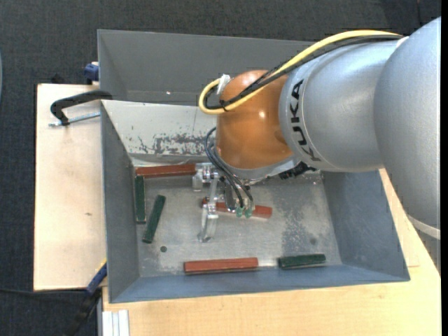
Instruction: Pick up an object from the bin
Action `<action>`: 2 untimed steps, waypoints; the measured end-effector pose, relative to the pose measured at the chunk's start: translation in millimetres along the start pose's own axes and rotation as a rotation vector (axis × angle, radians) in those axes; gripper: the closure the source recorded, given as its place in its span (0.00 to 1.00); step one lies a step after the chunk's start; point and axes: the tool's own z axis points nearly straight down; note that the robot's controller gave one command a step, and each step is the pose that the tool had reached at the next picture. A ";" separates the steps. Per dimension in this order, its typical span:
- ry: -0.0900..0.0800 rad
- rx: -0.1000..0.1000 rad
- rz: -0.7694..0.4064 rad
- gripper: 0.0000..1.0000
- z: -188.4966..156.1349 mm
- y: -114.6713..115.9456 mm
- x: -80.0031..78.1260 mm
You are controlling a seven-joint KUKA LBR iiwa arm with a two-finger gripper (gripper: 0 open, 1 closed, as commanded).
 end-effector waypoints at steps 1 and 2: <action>0.000 0.000 0.000 0.00 0.0 0.0 0.0; 0.000 -0.001 0.002 0.00 10.3 -49.0 -15.0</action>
Offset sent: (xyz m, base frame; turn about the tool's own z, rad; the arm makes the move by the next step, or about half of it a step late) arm 0.0327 -0.1147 -0.0240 0.0191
